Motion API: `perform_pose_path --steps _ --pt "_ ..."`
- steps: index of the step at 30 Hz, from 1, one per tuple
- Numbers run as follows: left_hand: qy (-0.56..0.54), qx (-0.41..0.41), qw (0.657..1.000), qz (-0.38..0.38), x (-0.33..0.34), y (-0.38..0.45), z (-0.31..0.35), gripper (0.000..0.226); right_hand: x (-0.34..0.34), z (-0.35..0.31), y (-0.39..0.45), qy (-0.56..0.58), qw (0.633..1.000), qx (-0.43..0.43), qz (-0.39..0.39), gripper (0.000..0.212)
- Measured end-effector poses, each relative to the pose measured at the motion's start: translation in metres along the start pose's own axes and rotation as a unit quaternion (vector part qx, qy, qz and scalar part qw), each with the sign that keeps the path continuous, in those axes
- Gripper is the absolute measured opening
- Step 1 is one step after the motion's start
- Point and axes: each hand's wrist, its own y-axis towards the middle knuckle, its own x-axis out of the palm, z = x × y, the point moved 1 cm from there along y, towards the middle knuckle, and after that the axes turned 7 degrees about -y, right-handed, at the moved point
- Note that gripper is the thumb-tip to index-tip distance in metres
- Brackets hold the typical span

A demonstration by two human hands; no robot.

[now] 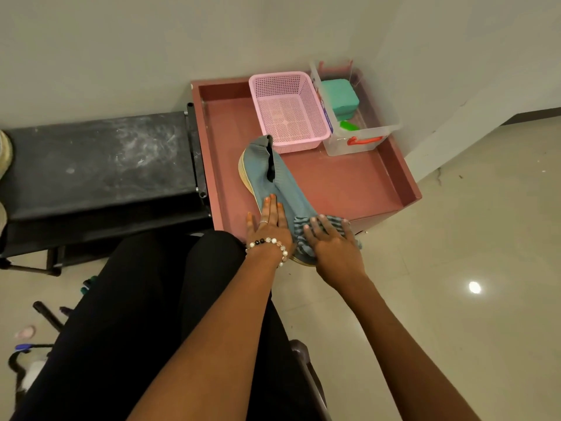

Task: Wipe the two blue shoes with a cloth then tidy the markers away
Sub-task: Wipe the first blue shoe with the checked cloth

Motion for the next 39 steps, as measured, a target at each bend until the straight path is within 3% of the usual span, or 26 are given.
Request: perform_pose_path --steps 3,5,8,13,18,27,32,39 --pt "-0.008 -0.008 1.0 0.01 0.0 0.0 0.001 0.077 -0.007 -0.003 0.021 -0.012 1.0 -0.024 -0.013 0.062" --pt "-0.018 -0.015 1.0 0.003 0.0 0.001 0.0 0.089 -0.014 0.001 0.04 -0.016 0.999 -0.043 -0.015 0.072" --pt "-0.033 -0.026 0.999 -0.022 -0.003 0.002 0.001 0.11 -0.021 0.01 0.059 -0.029 0.997 -0.068 -0.013 0.07" --pt "-0.039 -0.025 0.998 -0.031 -0.003 0.003 0.001 0.11 -0.019 0.004 0.053 -0.007 0.999 -0.043 -0.015 0.079" --pt "-0.021 -0.013 0.999 -0.024 -0.004 -0.001 0.0 0.09 -0.002 0.002 0.006 -0.002 0.999 -0.007 -0.033 0.06" --pt "-0.046 -0.028 0.998 -0.045 -0.007 0.0 0.003 0.113 -0.014 0.014 0.054 -0.06 0.997 -0.01 -0.041 0.068" --pt "-0.045 -0.042 0.996 -0.058 -0.008 0.003 0.004 0.114 -0.027 0.016 0.095 -0.012 0.998 0.006 -0.065 0.063" --pt "-0.041 -0.024 0.998 -0.05 -0.005 0.002 0.003 0.105 -0.012 0.014 0.021 0.039 0.996 -0.026 -0.073 0.071"
